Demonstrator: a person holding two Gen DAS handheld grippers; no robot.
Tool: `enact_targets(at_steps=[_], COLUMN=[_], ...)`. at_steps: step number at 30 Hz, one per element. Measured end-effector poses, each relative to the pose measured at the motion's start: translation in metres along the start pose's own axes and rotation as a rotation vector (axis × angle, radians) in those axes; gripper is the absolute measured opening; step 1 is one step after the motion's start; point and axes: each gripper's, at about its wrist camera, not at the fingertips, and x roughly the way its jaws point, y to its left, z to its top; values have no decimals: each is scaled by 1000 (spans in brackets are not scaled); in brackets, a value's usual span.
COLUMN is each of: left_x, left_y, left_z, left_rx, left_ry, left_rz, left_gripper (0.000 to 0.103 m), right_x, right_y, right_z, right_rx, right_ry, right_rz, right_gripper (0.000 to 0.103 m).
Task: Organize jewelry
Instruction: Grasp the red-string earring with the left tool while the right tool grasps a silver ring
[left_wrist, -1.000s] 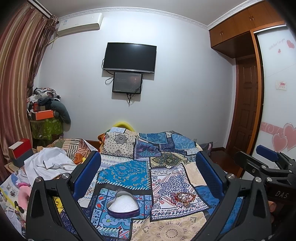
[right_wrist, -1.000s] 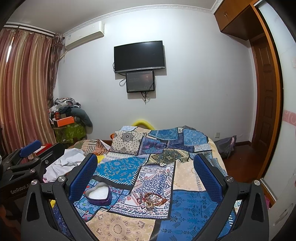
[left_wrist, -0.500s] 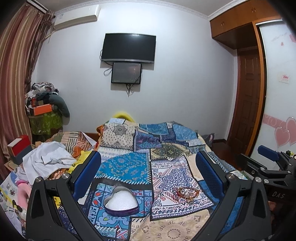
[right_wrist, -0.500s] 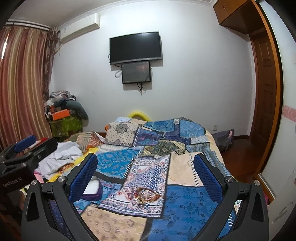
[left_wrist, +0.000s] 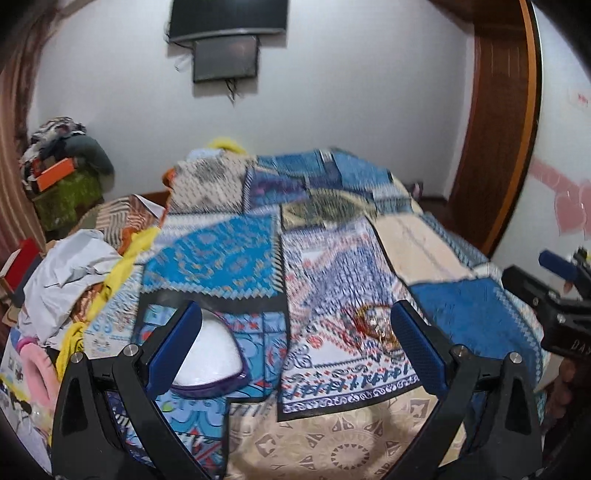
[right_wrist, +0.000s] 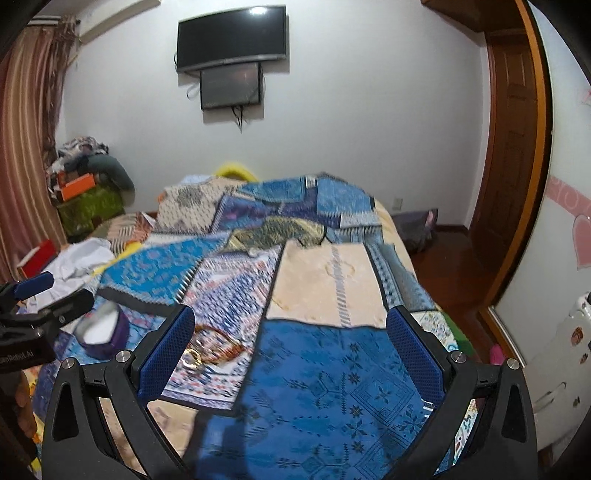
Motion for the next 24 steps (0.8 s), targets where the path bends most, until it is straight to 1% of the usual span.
enact_targets(at_steps=[4,7,9,10,12,13,15,16,18,19,21,22,24], left_x=[26,41,50,55,64,69,76,79,84,87,92,95,99], left_y=[-16,-24,-28,-29,-28,-26,-22,-20,-18,-18,-18,-19,-20], left_z=[-7,-9,-10,-10,-11,-11,-12,-13,-14,-14,-16,-18,-20], left_rx=[36,47,50,49,41,34,16,8,-5,-6,-3,-2,-1], left_ry=[63,103,127,140,161,173,189,198,221,231,247,255,265], left_rz=[-57,-118,-143,-149,-152,-151,-156,-159,-178,-183,-196,-205,-225], left_gripper=[103,101,93,91,80,77,67,64,51,48,40,38,35], right_x=[18,30,37,39,44,47,52,56,61,64,69,71,75], right_y=[-9,-15,-17,-18,-20,-21,-22,-22,-23,-23,-21,-20,-15], right_z=[-6,-12,-14,-14,-16,-16,-17,-16,-16,-15,-15,-14,-13], right_rx=[14,31,29,27,31,35,47,51,59,62,63,61,47], right_ry=[53,95,118,127,142,151,169,178,195,203,218,222,233], right_rz=[31,63,68,73,93,106,139,154,182,201,231,240,272], right_gripper=[103,100,97,97,96,95,89,88,81,79,72,71,63])
